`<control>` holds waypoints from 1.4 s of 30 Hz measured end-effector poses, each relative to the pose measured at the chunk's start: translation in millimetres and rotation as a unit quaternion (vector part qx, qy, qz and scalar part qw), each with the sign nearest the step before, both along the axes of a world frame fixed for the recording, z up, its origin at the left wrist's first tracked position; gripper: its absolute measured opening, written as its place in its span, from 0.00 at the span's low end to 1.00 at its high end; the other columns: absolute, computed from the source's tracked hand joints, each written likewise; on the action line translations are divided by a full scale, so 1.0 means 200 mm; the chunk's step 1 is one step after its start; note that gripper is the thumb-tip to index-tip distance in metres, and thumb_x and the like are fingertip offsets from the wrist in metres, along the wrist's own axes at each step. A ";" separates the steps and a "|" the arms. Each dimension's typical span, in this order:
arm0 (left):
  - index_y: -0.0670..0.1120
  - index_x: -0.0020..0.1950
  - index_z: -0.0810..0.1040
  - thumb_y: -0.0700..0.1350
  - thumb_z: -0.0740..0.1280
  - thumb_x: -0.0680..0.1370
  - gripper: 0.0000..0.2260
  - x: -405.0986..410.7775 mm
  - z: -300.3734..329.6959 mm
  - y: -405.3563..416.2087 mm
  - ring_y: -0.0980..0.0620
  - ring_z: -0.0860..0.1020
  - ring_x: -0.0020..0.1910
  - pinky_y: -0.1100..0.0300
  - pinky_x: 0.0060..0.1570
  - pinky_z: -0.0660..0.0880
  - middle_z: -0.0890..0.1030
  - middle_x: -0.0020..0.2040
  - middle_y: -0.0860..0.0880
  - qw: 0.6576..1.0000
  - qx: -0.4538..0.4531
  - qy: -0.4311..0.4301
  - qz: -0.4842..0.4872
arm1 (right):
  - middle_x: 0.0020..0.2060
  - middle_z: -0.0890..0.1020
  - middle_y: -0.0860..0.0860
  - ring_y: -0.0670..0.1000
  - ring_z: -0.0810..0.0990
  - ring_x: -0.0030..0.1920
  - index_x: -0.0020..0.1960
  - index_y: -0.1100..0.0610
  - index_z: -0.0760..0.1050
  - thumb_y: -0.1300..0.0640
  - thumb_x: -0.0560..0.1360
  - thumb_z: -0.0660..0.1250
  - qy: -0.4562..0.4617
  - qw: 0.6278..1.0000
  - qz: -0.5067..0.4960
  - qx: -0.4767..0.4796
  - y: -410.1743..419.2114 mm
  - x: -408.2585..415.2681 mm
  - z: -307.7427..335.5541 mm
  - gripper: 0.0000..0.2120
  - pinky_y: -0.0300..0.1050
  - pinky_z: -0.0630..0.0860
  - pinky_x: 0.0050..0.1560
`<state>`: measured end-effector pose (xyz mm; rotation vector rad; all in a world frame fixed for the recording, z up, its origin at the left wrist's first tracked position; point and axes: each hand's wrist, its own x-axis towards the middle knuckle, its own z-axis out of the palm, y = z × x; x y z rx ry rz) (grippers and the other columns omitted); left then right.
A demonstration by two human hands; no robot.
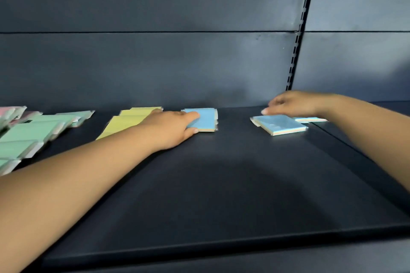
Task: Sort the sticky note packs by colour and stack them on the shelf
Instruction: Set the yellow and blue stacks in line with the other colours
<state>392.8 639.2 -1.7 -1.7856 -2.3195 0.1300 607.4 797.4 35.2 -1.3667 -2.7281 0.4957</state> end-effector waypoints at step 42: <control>0.43 0.50 0.74 0.35 0.64 0.77 0.05 0.13 0.16 -0.09 0.50 0.78 0.41 0.57 0.44 0.76 0.78 0.48 0.44 0.707 0.244 -0.644 0.160 | 0.37 0.77 0.53 0.49 0.77 0.36 0.47 0.56 0.66 0.69 0.74 0.65 0.559 0.762 -0.116 -0.307 -0.04 0.16 0.00 0.11 0.44 0.74 0.37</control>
